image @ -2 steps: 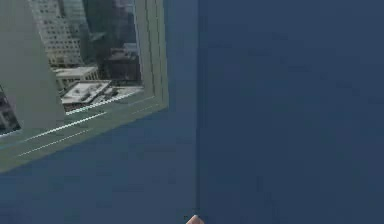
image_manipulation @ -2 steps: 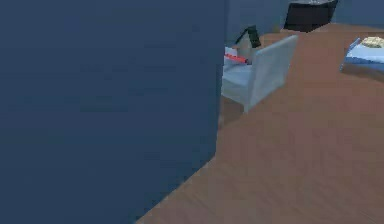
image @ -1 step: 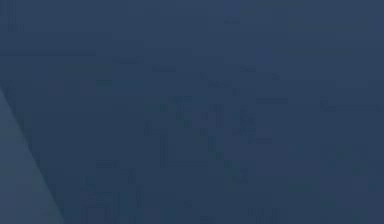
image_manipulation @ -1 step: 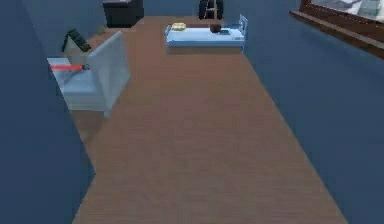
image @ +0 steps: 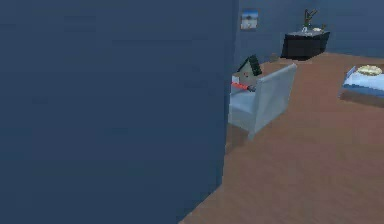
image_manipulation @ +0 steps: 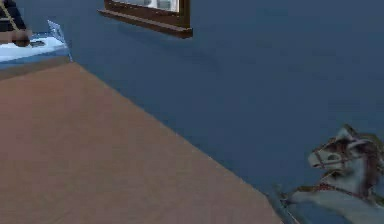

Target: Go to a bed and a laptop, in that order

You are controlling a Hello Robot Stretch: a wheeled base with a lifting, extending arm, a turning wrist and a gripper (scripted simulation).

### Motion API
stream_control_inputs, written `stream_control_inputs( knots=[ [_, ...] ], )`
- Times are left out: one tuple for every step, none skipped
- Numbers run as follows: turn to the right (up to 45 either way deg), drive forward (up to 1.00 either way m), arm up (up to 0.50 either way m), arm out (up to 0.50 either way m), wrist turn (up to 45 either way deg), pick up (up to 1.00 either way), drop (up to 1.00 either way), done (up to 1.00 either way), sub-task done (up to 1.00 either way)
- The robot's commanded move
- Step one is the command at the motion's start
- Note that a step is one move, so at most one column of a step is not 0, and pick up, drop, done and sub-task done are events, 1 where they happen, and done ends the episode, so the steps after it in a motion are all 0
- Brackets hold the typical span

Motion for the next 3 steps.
stream_control_inputs(
  knots=[
    [33.0, 0.00, 0.00, 0.00, 0.0, 0.00, 0.00, 0.00, 0.00],
    [0.0, 1.00, 0.00, 0.00, 0.0, 0.00, 0.00, 0.00, 0.00],
    [0.0, 0.50, 0.00, 0.00, 0.0, 0.00, 0.00, 0.00, 0.00]
  ],
)
